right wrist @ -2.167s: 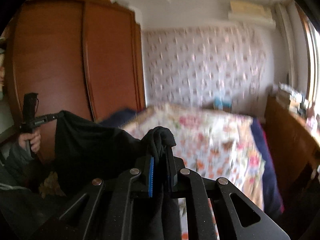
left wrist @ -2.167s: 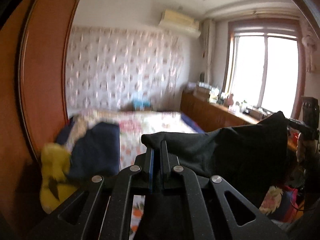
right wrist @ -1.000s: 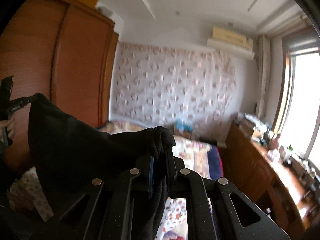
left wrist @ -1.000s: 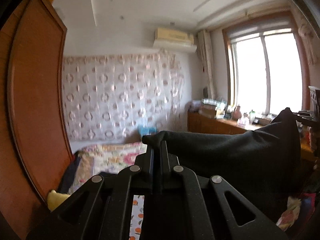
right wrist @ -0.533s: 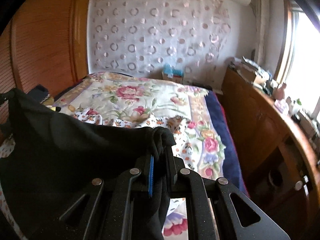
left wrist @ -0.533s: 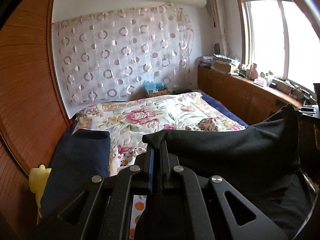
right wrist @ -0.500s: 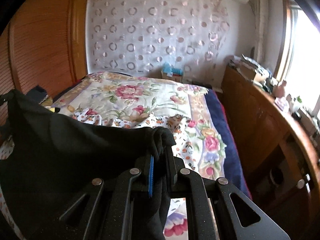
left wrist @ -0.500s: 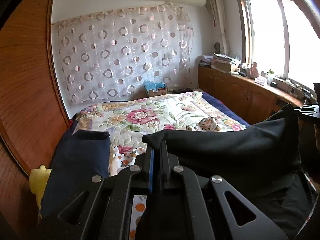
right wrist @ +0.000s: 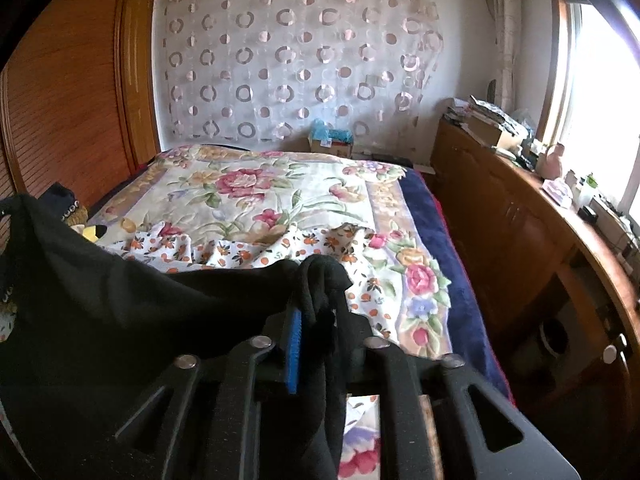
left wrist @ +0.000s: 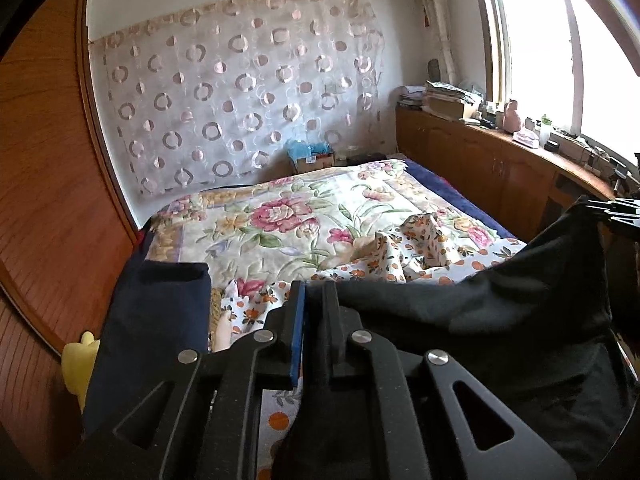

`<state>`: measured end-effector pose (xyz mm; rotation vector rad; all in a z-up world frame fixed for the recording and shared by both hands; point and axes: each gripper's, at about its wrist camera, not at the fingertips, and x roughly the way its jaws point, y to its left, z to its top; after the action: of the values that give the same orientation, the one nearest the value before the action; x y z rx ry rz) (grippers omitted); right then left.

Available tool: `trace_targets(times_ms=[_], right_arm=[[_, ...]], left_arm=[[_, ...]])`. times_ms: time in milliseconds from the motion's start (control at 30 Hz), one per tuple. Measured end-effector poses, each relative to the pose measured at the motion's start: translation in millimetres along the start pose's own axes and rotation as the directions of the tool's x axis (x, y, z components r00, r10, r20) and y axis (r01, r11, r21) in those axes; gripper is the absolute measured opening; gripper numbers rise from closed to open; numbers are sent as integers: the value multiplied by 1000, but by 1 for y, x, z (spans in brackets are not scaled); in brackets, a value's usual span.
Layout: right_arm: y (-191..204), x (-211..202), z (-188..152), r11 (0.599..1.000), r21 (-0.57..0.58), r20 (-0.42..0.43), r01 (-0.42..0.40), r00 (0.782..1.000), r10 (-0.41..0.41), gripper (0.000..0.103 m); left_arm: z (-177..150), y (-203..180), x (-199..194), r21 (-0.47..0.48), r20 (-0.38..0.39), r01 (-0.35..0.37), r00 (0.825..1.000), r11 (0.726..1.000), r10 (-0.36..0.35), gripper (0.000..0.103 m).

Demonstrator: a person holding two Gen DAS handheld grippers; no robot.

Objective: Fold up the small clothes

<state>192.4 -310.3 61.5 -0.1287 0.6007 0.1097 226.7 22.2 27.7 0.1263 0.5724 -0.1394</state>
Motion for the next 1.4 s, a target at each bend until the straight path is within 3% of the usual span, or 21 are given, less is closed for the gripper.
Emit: trace_targets(times_ms=[33, 100, 167, 267, 300, 533, 767, 1067, 1400], right_arm=[[2, -2, -1, 1000, -8, 7, 16, 1000, -16, 23], [4, -8, -5, 999, -24, 20, 35, 999, -34, 23], [1, -14, -12, 1000, -19, 14, 8, 1000, -8, 29], [-4, -18, -29, 999, -8, 4, -32, 999, 32, 45], [-5, -21, -35, 999, 0, -5, -51, 999, 51, 46], [-16, -40, -96, 987, 76, -90, -143, 985, 149, 46], [-35, -47, -137, 979, 133, -162, -153, 971, 174, 46], [-42, -39, -129, 972, 177, -199, -154, 962, 188, 46], [-22, -28, -130, 987, 131, -182, -95, 976, 118, 49]], left_arm=[[-2, 0, -3, 1, 4, 15, 1000, 1000, -15, 18], [-9, 0, -10, 1, 12, 31, 999, 1000, -31, 42], [-17, -1, -19, 3, 15, 52, 999, 999, -52, 46], [-34, 0, -32, -3, 7, 79, 997, 997, -79, 62], [-43, 0, -37, -9, 3, 83, 997, 996, -83, 66], [-97, 3, -53, -40, -72, 69, 995, 997, -72, 67], [-142, -4, -56, -65, -157, 79, 984, 995, -89, 67], [-169, -9, -50, -69, -227, 97, 968, 993, -110, 67], [-168, -5, -37, -123, -266, 98, 955, 987, -128, 67]])
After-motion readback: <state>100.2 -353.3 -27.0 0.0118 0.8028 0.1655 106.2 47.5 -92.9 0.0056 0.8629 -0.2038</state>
